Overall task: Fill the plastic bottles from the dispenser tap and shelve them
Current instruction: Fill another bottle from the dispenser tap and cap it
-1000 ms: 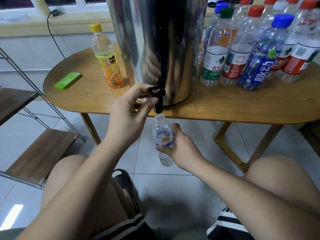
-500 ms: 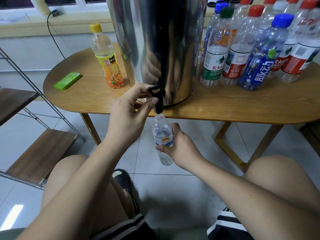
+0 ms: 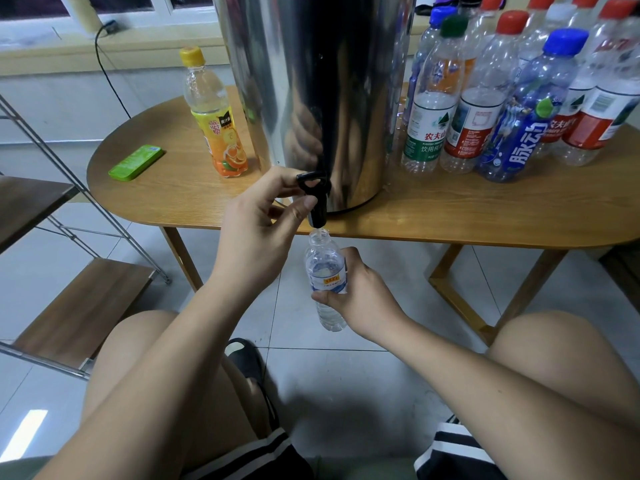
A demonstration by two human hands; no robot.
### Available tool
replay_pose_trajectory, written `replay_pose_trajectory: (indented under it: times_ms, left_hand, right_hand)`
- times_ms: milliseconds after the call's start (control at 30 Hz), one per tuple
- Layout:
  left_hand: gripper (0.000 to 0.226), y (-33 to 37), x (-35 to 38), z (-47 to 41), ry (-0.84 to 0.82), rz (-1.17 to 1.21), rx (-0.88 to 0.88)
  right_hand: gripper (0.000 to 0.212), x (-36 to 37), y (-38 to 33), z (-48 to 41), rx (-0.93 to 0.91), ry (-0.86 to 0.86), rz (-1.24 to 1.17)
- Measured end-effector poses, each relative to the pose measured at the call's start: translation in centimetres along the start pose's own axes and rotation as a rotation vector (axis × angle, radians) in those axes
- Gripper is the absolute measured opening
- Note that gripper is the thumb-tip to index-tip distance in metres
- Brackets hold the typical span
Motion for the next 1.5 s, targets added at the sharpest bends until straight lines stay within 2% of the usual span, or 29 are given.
replay_pose_trajectory:
  times_ms: [1500]
  left_hand:
    - [0.017, 0.17, -0.36, -0.14, -0.004, -0.072, -0.001]
  right_hand:
    - [0.056, 0.25, 0.1, 0.02, -0.002, 0.009, -0.014]
Point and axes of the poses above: each hand's wrist, its own z-axis away from the middle knuckle, its own x-axis out of the palm, y = z × x, the point moved 9 cm from there along -z, towards the middle knuckle, and after that the axes turned 1 degree about -z, right-handed, at the moved point
